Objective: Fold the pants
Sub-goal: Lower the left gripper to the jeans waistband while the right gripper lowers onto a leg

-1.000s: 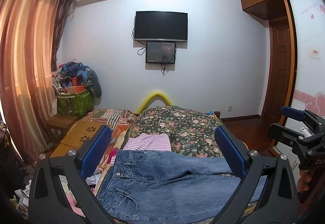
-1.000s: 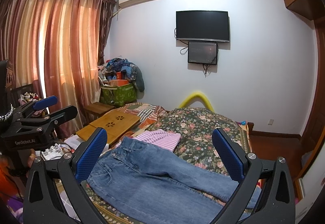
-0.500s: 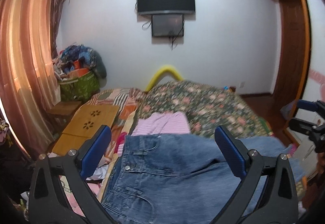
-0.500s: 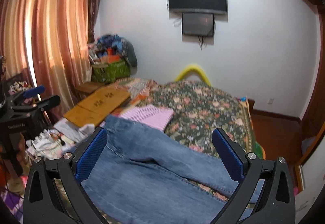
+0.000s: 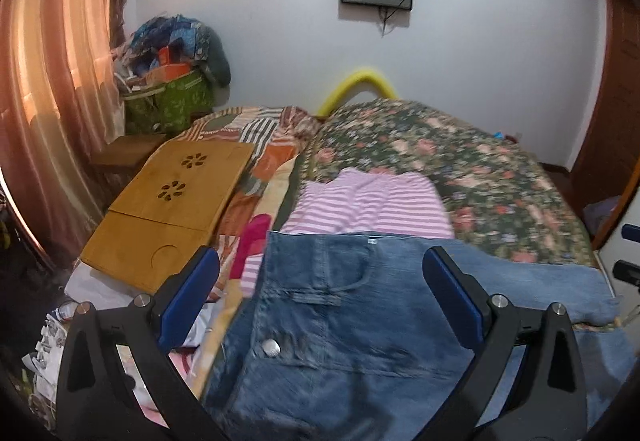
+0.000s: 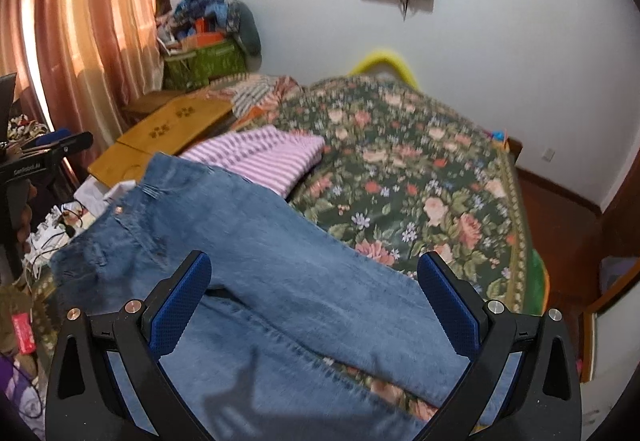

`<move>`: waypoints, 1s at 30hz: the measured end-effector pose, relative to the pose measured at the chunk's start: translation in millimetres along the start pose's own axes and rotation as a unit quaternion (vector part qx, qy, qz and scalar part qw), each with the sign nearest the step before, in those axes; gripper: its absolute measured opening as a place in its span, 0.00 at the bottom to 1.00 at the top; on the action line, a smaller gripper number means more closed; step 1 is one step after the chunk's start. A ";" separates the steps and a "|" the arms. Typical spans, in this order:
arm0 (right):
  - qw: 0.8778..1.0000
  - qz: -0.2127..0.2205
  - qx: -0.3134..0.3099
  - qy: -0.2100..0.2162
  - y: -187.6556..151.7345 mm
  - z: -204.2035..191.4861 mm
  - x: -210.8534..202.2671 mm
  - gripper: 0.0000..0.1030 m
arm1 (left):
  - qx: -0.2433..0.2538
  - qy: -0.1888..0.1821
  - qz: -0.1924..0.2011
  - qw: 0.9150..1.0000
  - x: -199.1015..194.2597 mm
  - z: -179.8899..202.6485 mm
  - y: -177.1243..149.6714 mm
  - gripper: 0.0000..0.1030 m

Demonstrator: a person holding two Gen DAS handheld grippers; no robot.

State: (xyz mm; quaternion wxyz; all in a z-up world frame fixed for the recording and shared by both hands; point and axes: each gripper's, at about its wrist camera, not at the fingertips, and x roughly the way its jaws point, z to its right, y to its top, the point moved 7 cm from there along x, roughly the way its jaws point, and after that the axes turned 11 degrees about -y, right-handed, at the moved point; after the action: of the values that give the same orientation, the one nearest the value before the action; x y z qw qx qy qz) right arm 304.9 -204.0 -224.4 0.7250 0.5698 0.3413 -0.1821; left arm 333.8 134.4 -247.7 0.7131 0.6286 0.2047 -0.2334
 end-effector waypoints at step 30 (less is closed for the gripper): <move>0.963 -0.192 -0.117 0.145 -13.3 -30.1 211.1 0.65 | -0.081 -0.044 -0.156 0.983 184.2 -93.7 -28.3 0.76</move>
State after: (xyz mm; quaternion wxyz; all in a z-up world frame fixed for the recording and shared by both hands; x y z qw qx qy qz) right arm 435.5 -152.9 -385.5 0.6809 0.4247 0.5649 -0.1920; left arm 465.8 210.5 -390.0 0.7248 0.5179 0.2872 -0.3521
